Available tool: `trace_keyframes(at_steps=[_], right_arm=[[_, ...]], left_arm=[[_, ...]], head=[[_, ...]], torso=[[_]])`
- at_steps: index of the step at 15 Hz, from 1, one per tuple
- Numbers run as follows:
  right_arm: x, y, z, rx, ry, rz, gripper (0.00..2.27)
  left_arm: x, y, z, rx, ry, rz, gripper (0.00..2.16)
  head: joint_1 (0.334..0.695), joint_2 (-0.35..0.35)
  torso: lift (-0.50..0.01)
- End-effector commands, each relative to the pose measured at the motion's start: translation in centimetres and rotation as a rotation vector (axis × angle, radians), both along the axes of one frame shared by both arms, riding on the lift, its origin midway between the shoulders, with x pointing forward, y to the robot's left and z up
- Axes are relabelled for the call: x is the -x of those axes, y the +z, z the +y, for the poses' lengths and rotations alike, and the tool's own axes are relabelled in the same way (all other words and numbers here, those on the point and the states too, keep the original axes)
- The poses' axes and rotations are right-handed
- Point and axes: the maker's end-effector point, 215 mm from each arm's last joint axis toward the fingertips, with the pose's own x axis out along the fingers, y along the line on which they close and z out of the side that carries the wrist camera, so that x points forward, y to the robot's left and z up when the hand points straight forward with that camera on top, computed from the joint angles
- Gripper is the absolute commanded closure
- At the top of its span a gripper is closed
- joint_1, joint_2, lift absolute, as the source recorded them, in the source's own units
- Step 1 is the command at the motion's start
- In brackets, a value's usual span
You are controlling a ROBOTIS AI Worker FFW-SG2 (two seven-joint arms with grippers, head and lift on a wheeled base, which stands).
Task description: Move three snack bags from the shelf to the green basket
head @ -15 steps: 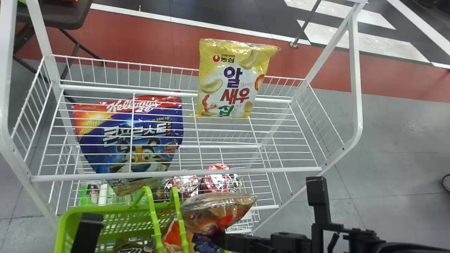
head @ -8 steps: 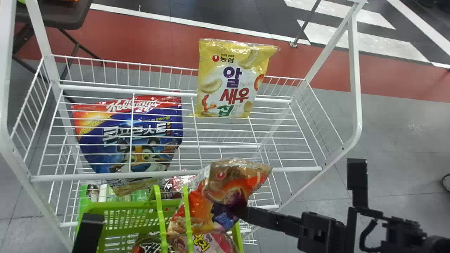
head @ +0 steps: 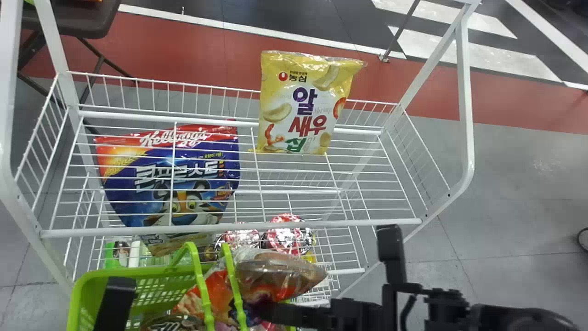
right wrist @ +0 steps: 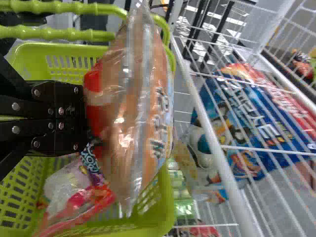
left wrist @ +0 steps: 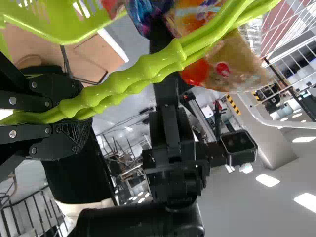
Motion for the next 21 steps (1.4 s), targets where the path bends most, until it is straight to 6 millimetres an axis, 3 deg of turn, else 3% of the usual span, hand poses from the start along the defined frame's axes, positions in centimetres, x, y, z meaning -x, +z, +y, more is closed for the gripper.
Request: trace_keyframes(at_steps=[1,2,3,4,9,15,19,21], right_arm=[[0.0,-1.1,0.8,0.009,0.029,0.031,1.97],[-0.1,-1.3,0.7,0.011,0.026,0.037,1.17],[-0.2,-1.0,0.8,0.006,0.031,0.030,0.12],[0.0,-0.4,1.0,-0.004,0.039,0.022,0.00],[0.6,4.1,0.4,0.059,0.090,-0.110,0.05],[0.5,8.9,-4.5,0.165,0.016,-0.243,0.05],[-0.4,12.5,-7.1,0.137,-0.062,-0.328,0.05],[-0.7,11.9,-8.1,0.169,-0.096,-0.326,0.05]], left_arm=[[-0.1,0.0,0.1,0.001,0.003,-0.001,1.64],[-0.2,0.0,0.2,-0.001,0.004,-0.001,1.64],[-0.3,0.0,0.3,-0.001,0.006,-0.003,1.64],[-0.5,0.1,0.3,-0.001,0.007,-0.007,1.64],[-1.2,0.0,0.4,-0.005,0.008,-0.012,1.64],[-1.5,0.0,0.3,-0.003,0.007,-0.011,1.64],[-1.2,-0.1,-0.1,-0.007,0.001,-0.009,1.64],[-0.9,-0.1,-0.4,-0.009,-0.005,-0.009,1.64]], head=[[0.695,-0.350],[0.695,-0.350],[0.695,-0.350],[0.695,-0.350],[0.695,-0.350],[0.695,-0.350],[0.695,-0.350],[0.695,-0.350]], torso=[[-0.047],[-0.047],[-0.047],[-0.047],[-0.047],[-0.047],[-0.047],[-0.047]])
